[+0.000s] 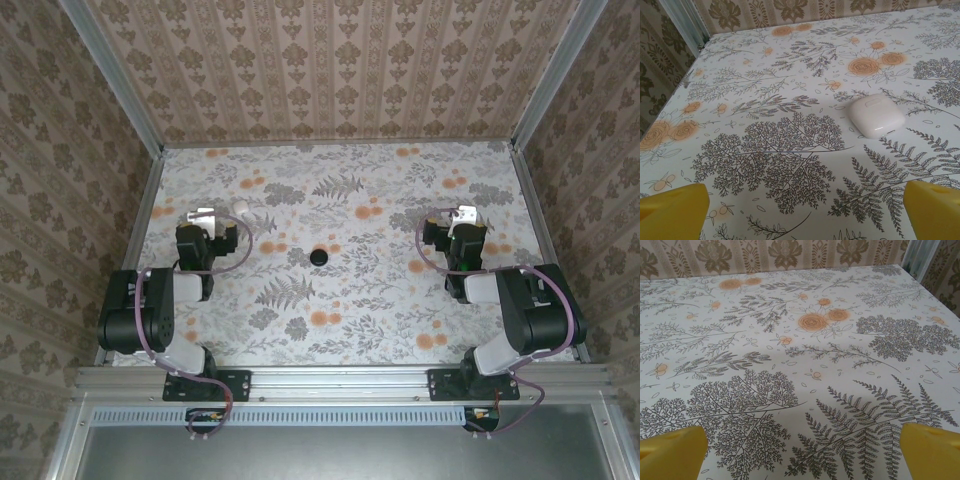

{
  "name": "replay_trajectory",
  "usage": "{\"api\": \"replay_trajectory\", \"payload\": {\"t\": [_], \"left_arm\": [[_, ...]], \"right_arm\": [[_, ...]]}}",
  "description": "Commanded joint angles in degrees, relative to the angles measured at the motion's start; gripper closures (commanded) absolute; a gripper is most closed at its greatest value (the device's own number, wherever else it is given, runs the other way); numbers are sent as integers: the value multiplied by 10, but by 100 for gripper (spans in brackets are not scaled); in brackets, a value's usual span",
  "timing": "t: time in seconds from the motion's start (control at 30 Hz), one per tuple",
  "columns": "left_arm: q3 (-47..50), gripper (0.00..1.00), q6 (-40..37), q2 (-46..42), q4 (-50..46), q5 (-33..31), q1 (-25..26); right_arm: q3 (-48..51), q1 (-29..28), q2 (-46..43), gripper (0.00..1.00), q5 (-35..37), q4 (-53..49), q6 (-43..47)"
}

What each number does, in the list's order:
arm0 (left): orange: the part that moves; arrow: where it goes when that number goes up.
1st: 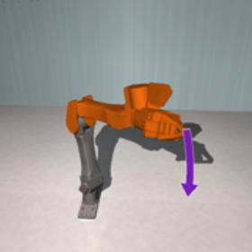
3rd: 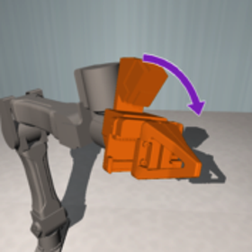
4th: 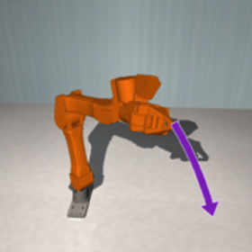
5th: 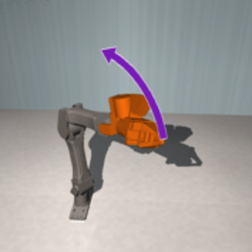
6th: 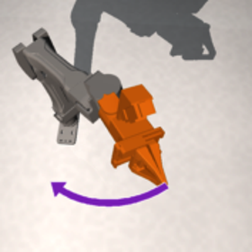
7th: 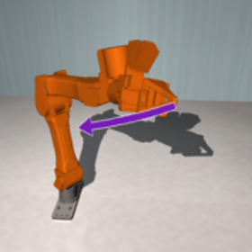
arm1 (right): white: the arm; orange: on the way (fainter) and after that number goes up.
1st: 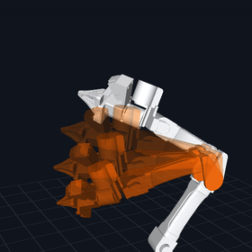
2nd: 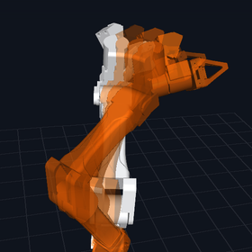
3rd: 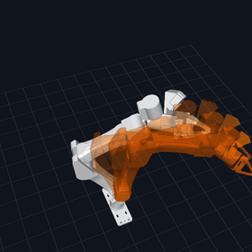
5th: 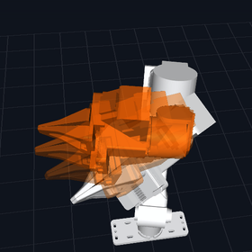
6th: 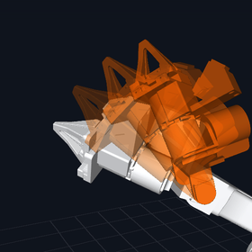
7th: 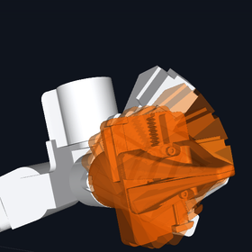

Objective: Insert wireless bluetooth earbuds into charging case

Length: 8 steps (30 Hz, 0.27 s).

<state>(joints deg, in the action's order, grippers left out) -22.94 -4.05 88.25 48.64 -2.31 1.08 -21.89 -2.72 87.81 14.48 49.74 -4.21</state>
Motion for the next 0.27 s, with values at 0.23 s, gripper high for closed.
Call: {"api": "replay_trajectory", "payload": {"t": [0.23], "left_arm": [[-3,0,13,-3,-1,8,0]], "right_arm": [[-12,9,1,0,-76,-1,21]]}}
